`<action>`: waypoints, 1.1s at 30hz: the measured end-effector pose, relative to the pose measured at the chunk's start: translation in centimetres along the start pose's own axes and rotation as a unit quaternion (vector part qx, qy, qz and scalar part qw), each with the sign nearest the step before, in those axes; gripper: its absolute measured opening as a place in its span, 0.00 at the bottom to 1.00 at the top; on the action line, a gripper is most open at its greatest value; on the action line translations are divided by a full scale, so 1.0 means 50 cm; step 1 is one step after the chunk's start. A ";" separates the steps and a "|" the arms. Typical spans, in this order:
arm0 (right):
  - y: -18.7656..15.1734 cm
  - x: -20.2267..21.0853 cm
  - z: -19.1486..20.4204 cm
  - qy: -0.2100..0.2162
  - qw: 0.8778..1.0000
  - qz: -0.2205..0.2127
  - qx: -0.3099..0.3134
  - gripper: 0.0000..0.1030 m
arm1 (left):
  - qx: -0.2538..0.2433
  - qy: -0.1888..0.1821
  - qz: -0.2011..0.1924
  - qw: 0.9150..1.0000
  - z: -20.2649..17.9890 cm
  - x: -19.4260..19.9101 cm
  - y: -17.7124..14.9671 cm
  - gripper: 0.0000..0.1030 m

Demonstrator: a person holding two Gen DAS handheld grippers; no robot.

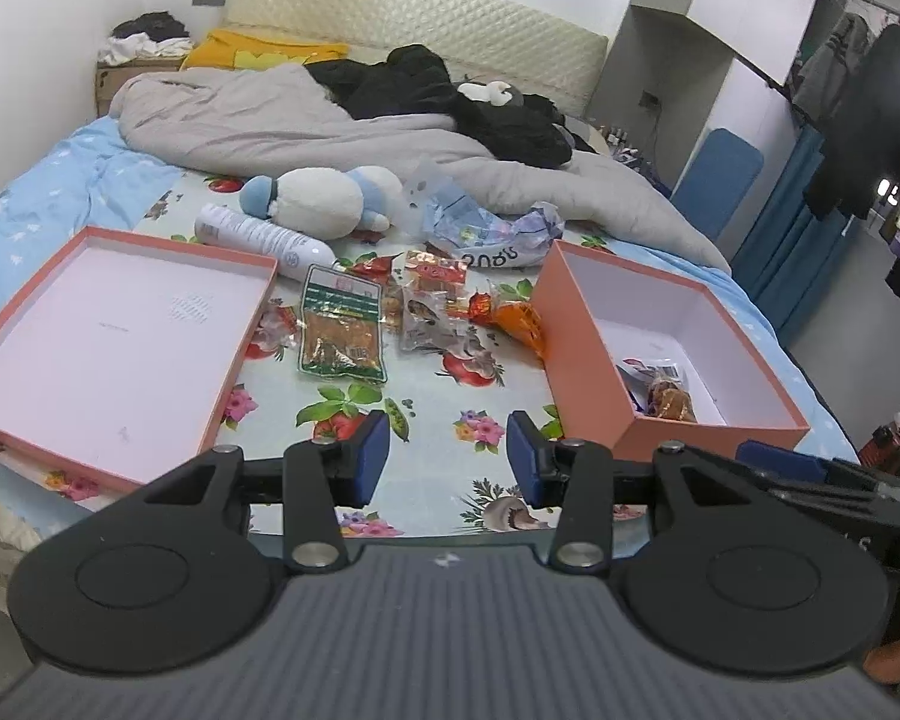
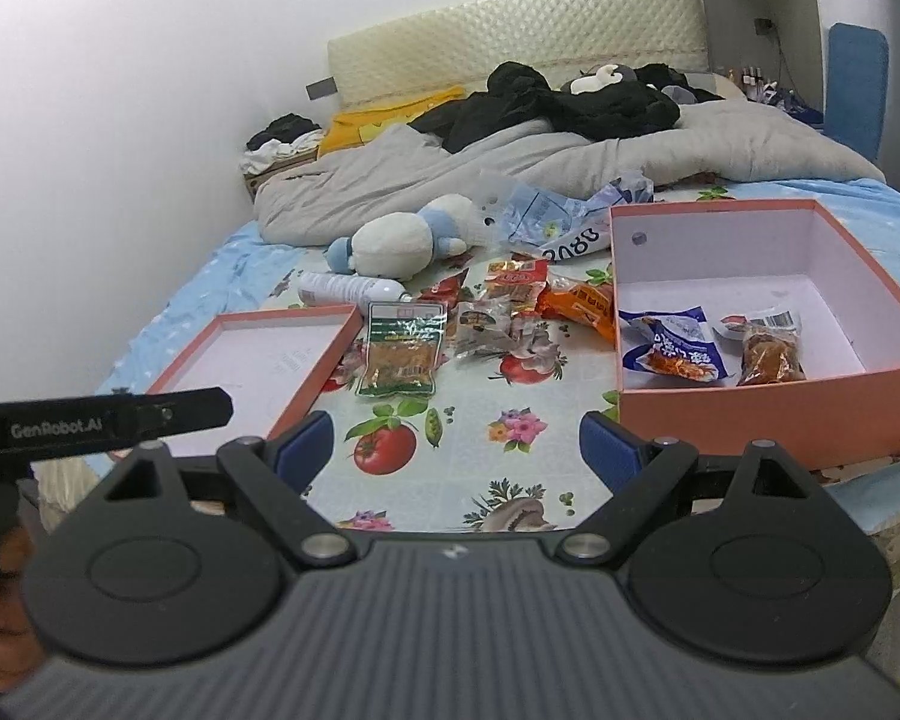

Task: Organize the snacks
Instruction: 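Move both grippers back toward the snack pile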

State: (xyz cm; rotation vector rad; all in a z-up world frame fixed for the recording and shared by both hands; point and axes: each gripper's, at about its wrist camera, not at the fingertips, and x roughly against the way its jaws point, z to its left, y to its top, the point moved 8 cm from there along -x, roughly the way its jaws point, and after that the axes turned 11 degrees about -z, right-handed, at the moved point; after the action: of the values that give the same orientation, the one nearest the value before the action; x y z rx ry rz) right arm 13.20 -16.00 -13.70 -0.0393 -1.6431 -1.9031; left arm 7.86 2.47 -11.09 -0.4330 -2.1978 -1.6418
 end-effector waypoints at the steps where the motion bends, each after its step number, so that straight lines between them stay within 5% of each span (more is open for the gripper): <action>1: -0.002 -0.003 0.000 0.000 1.000 0.002 0.003 0.88 | 0.000 0.002 0.002 1.000 0.001 -0.005 -0.001 0.47; 11: -0.002 -0.072 -0.002 -0.016 0.999 0.012 0.046 0.88 | 0.018 0.026 0.045 0.998 0.040 -0.109 -0.009 0.56; 33: 0.024 -0.386 -0.045 -0.025 0.997 0.079 0.013 0.88 | 0.029 0.060 0.115 0.991 0.175 -0.438 -0.009 0.84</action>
State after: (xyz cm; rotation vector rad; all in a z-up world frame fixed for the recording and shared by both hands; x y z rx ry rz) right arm 30.19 -9.87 -20.98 -0.2008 -1.6460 -1.7751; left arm 26.20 10.16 -23.80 -0.5361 -2.0188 -1.4398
